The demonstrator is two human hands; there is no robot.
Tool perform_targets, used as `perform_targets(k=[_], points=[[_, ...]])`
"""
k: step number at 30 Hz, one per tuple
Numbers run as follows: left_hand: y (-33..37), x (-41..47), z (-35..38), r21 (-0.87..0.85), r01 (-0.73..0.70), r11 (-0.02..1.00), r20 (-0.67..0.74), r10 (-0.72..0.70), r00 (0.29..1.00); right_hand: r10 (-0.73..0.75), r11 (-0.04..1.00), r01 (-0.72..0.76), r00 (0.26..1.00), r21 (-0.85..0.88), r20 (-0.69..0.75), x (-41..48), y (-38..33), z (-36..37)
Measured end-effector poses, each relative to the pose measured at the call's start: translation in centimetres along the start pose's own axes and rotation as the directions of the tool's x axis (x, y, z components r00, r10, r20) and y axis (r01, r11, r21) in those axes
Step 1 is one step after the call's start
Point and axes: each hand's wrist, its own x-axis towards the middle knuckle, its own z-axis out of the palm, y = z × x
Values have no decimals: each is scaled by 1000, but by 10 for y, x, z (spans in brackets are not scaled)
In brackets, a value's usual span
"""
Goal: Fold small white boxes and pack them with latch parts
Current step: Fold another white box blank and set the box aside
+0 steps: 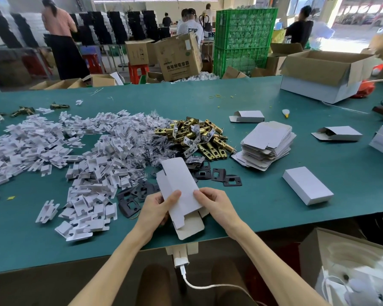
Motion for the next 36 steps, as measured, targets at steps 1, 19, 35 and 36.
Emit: perform_targets(k=[1,19,35,36], points=[[1,1,0,-8,13,1000,-9,-13,1000,7,1000,-7,1000,17,-11,0,0,1],[5,19,23,-11,-18,1000,18,19,1000,12,994,0,994,112,-105,0,1,2],[-2,18,16,-147,-2,989,-27,-3,1000,-26,998,33,991,56,-129,-5,7,5],[-3,18,16,-147,7,989,-43,-13,999,-23,999,28,993,36,-119,-5,7,5]])
